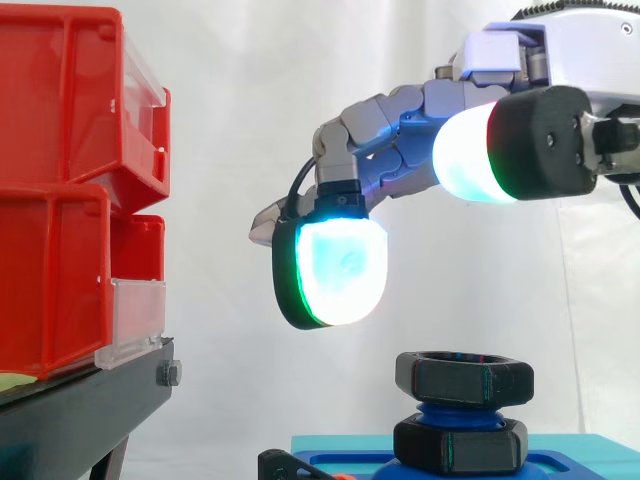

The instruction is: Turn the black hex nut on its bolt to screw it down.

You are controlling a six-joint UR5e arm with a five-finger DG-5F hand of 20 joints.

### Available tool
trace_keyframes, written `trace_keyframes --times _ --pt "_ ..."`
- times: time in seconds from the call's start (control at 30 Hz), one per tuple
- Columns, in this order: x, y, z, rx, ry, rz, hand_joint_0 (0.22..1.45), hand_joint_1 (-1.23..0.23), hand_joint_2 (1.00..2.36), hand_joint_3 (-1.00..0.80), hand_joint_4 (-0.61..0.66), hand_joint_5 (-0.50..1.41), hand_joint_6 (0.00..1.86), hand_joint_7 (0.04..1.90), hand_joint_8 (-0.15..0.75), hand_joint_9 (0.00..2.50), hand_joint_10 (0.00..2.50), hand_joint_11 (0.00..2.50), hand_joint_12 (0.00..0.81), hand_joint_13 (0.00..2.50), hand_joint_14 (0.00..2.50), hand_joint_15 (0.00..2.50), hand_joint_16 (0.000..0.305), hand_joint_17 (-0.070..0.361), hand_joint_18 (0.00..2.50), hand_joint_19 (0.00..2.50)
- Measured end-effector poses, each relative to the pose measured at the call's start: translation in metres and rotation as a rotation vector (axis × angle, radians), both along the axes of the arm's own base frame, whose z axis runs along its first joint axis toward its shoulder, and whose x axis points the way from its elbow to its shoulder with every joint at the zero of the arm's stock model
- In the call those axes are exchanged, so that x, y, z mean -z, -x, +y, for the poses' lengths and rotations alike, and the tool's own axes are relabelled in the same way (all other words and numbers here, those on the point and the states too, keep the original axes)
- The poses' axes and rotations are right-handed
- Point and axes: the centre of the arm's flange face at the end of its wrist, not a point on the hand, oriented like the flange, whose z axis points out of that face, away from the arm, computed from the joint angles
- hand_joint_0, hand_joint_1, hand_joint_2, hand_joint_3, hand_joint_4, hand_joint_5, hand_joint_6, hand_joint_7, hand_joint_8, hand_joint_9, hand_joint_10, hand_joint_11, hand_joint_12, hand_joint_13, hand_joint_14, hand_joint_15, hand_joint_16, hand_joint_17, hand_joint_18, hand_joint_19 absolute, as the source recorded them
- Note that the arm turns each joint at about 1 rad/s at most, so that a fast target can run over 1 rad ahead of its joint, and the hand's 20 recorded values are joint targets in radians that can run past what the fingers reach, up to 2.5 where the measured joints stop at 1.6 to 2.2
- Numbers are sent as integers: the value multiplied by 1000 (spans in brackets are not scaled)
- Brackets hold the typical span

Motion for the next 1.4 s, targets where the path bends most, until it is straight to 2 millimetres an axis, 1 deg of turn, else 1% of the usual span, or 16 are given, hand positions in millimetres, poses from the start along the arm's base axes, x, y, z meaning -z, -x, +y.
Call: trace_keyframes --times 0.2,0.37,0.67,0.93,1.27,1.4 --pt "2 0 9 7 1 13 475 -187 1000 -500 283 -58 505 1113 271 456 0 0 352 339 0 0 58 130 265 446" --pt "5 2 12 5 4 30 475 -188 1000 -500 287 -58 505 1110 272 458 0 0 351 338 0 0 58 130 267 449" --pt "17 7 12 4 7 53 475 -188 1000 -500 278 -58 505 1113 271 458 0 0 350 339 0 0 58 130 267 446" --pt "18 7 9 6 7 56 475 -186 1000 -500 281 -56 505 1114 272 467 0 0 352 340 0 0 58 129 269 449" --pt "18 7 5 12 22 54 477 -177 1000 -500 251 -48 505 1167 272 466 0 0 350 338 0 0 57 129 265 450" --pt "19 8 4 13 30 54 478 -174 1000 -500 260 -44 505 1179 271 465 0 0 350 339 0 0 57 129 260 449"
